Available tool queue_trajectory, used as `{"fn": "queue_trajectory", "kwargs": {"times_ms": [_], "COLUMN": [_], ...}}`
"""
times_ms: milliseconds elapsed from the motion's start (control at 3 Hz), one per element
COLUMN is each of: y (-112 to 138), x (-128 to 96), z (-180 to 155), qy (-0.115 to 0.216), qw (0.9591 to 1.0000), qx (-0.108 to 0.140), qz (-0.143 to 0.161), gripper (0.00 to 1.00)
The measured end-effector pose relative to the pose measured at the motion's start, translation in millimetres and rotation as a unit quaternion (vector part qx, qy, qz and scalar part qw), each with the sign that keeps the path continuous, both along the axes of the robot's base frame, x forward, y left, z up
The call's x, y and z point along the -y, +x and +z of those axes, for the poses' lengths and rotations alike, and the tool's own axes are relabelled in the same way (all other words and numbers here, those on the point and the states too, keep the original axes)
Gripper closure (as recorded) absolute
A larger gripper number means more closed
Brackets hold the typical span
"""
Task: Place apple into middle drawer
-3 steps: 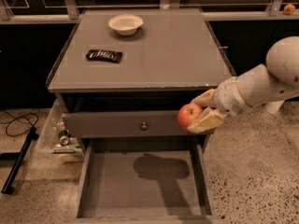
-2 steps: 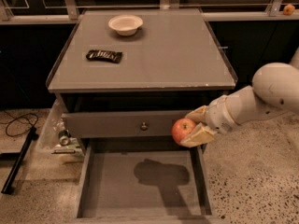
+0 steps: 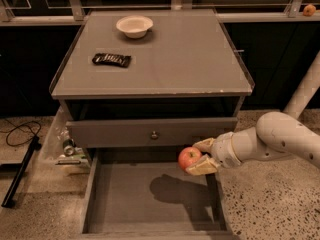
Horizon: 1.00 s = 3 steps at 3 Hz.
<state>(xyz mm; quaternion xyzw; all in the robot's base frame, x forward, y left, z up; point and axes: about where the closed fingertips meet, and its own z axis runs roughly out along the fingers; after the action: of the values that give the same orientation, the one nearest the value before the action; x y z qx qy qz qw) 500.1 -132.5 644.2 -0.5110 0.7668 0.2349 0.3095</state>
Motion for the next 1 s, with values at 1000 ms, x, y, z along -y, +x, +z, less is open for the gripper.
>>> {"fn": "queue_trajectory", "kwargs": {"times_ms": [1000], "y": [17], "x": [9], "z": [-62], "qy": [0.016], "qw": [0.9995], "qx": [0.025], "qz": [-0.012], "gripper": [1.0]}}
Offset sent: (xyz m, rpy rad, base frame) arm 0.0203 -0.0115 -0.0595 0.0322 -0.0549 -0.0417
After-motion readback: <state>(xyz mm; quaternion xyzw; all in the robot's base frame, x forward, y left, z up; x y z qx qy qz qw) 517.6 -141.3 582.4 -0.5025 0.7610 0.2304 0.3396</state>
